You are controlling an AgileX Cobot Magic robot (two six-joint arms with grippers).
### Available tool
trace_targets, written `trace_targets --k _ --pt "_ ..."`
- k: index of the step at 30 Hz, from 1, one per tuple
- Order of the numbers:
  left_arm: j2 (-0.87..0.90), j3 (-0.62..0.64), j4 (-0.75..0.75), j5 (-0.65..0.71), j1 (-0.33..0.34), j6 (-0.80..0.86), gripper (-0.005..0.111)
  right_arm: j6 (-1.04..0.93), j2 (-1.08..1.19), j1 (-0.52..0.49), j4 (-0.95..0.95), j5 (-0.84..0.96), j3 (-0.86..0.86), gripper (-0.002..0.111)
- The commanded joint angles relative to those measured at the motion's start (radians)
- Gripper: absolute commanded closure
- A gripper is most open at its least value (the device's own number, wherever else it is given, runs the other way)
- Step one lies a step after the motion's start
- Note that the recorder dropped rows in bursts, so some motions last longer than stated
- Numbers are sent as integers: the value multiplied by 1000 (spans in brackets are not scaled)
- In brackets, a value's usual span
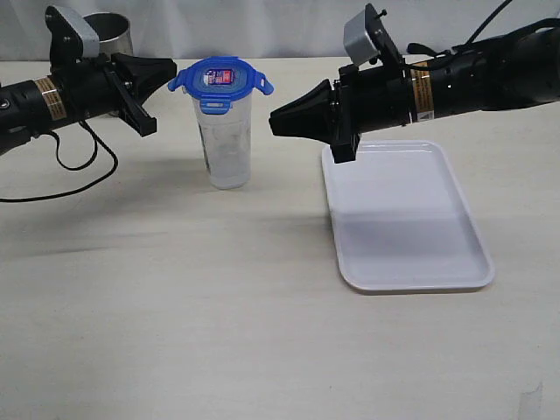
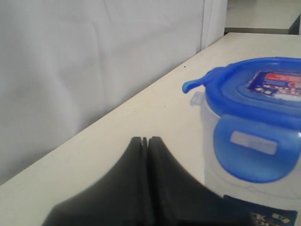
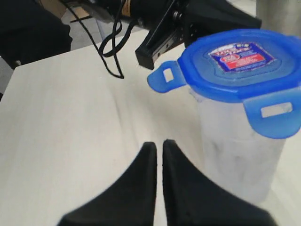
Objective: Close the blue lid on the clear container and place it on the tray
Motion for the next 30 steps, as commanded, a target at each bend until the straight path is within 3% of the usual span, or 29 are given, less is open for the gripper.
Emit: trace_targets --k 1,22,30 --pt "6 -6 25 0 -5 -9 107 -60 2 1 78 1 -7 104" --pt "6 -6 111 -24 5 -66 107 -61 21 1 92 89 -7 104" --pt "6 -6 47 -63 23 -66 107 -39 21 1 46 -14 -7 104"
